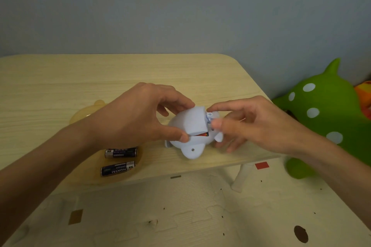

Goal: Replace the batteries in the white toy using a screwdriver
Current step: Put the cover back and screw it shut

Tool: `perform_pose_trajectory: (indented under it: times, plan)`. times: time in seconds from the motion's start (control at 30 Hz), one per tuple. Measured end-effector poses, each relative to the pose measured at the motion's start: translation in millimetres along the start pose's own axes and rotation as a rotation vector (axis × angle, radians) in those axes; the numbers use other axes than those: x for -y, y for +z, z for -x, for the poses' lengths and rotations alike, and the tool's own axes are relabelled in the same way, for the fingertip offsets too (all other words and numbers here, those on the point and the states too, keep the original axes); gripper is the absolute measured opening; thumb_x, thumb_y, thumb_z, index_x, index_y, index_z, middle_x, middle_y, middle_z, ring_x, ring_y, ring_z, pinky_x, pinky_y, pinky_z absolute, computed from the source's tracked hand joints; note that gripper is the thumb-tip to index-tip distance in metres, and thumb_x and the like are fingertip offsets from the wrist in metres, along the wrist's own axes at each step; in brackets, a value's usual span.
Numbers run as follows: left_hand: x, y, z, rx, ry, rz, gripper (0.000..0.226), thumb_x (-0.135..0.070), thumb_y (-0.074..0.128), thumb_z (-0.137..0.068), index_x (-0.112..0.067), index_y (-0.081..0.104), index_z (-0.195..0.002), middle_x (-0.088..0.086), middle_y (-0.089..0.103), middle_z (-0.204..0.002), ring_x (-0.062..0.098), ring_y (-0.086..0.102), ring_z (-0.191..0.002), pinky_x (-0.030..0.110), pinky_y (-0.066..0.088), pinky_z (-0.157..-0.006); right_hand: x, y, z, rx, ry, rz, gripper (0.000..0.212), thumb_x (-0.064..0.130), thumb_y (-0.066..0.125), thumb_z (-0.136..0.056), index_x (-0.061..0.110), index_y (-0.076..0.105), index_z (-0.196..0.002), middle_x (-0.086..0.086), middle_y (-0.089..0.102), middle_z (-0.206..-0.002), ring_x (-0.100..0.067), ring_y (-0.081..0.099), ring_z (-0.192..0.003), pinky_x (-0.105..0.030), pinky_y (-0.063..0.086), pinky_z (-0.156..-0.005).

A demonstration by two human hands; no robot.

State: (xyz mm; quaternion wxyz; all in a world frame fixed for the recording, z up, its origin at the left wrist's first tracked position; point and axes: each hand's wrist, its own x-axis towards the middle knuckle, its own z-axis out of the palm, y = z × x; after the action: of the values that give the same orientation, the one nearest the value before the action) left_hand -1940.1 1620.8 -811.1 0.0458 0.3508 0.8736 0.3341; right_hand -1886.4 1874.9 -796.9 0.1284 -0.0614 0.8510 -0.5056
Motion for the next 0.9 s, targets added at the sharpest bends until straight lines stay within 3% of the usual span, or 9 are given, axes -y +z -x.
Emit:
perform_pose_trajectory:
  times: [0.1,0.23,0.53,0.67,0.8,0.9]
  plan:
    - [-0.4,2.8,-0.2,-0.002,0.009,0.002,0.06,-0.053,0.084,-0.068,-0.037,0.071,-0.125,-0.023,0.07,-0.108,0.002,0.066,-0.105,0.026,0.057,-0.088,3.1,0.1,-3.4,-0.017,0.112,-0.166,0.05,0.053,0.077,-0.066,0.023,0.085,-0.106,-0.009,0.086,-0.095,-0.028,0.084,-0.079,-0.029,0.067,-0.065]
    - [-1.3,4.0,-3.0,-0.008,-0.003,0.0,0.058,-0.047,0.088,-0.067,-0.037,0.072,-0.122,-0.022,0.069,-0.107,-0.002,0.065,-0.103,0.027,0.059,-0.087,3.2,-0.3,-8.4,-0.017,0.193,-0.237,0.046,0.04,0.085,-0.064,0.015,0.087,-0.102,-0.014,0.086,-0.096,-0.026,0.08,-0.076,-0.024,0.065,-0.061]
    - [-0.1,9.8,-2.3,-0.022,-0.008,-0.015,0.056,-0.044,0.089,-0.069,-0.035,0.071,-0.122,-0.022,0.064,-0.107,-0.005,0.061,-0.104,0.022,0.055,-0.087,-0.4,-1.9,-14.4,-0.046,0.217,-0.235,0.044,0.026,0.085,-0.068,0.012,0.082,-0.11,-0.02,0.084,-0.087,-0.023,0.08,-0.069,-0.024,0.065,-0.059]
    - [-0.2,10.7,-1.1,0.039,-0.01,-0.082,0.067,-0.058,0.08,-0.072,-0.042,0.062,-0.135,-0.026,0.054,-0.12,-0.009,0.053,-0.109,0.017,0.052,-0.087,-3.1,-2.4,-14.9,-0.04,0.193,-0.198,0.047,0.029,0.083,-0.07,0.016,0.08,-0.115,-0.016,0.085,-0.085,-0.024,0.08,-0.074,-0.027,0.067,-0.064]
    - [0.4,13.4,4.0,0.052,-0.046,-0.097,0.066,-0.069,0.073,-0.074,-0.054,0.054,-0.135,-0.029,0.047,-0.128,-0.008,0.054,-0.111,0.022,0.054,-0.089,-9.2,-6.9,-13.0,-0.086,0.124,-0.1,0.049,0.033,0.082,-0.077,0.022,0.077,-0.124,-0.004,0.087,-0.088,-0.017,0.079,-0.07,-0.025,0.065,-0.06]
    - [0.3,15.7,7.3,0.051,-0.067,-0.078,0.065,-0.073,0.07,-0.074,-0.061,0.047,-0.134,-0.029,0.053,-0.133,-0.009,0.057,-0.112,0.027,0.054,-0.093,-24.1,-32.0,-12.0,-0.255,-0.016,0.298,0.046,0.038,0.084,-0.084,0.03,0.076,-0.128,0.017,0.084,-0.095,-0.004,0.077,-0.074,-0.023,0.058,-0.068]
